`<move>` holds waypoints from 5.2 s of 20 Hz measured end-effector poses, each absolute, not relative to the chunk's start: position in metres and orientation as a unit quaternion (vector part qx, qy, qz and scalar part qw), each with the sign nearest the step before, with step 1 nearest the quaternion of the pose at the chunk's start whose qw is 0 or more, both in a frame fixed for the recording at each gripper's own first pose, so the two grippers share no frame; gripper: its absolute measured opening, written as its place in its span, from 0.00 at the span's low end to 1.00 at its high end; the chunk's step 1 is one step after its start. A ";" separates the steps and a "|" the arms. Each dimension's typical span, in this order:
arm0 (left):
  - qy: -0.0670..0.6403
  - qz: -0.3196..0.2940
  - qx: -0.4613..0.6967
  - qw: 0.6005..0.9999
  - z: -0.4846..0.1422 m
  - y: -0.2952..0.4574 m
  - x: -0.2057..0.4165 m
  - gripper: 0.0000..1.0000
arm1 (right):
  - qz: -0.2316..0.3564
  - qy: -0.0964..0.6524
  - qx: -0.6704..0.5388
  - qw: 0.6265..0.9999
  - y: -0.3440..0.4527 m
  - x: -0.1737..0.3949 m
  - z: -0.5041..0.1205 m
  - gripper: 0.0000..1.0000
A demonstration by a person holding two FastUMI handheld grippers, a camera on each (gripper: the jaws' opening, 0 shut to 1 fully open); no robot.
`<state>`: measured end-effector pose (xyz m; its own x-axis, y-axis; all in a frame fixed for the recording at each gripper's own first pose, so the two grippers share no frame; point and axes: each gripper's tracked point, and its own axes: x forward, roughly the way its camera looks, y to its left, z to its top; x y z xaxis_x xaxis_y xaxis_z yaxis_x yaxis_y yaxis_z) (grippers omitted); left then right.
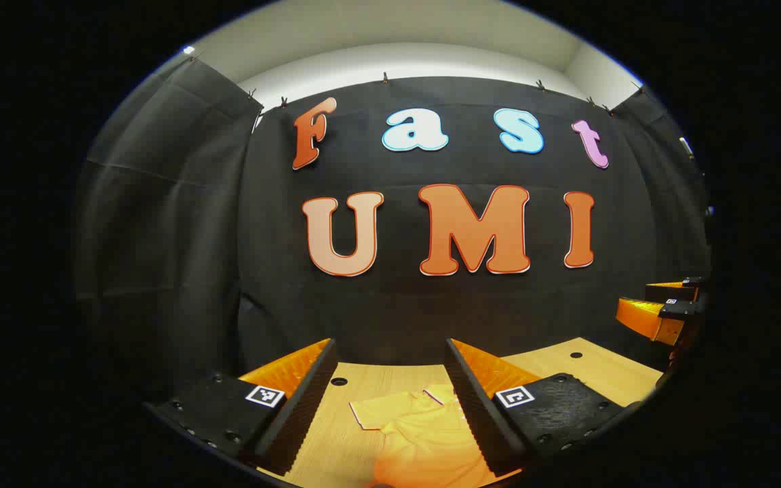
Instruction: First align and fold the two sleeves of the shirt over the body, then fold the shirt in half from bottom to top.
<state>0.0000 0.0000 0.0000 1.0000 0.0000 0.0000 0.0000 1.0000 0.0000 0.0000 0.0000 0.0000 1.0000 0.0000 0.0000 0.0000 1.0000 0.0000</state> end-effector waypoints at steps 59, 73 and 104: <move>0.062 0.121 0.090 0.987 -0.036 0.028 0.003 0.99 | -0.037 0.481 0.094 0.871 -0.100 0.174 -0.297 0.97; 0.120 0.133 0.101 0.979 -0.063 0.017 -0.008 0.99 | -0.031 0.615 0.150 0.774 -0.088 0.203 -0.386 0.88; 0.163 0.148 0.082 0.972 -0.101 0.030 -0.013 0.99 | 0.113 0.559 0.212 0.793 0.051 0.246 -0.284 0.09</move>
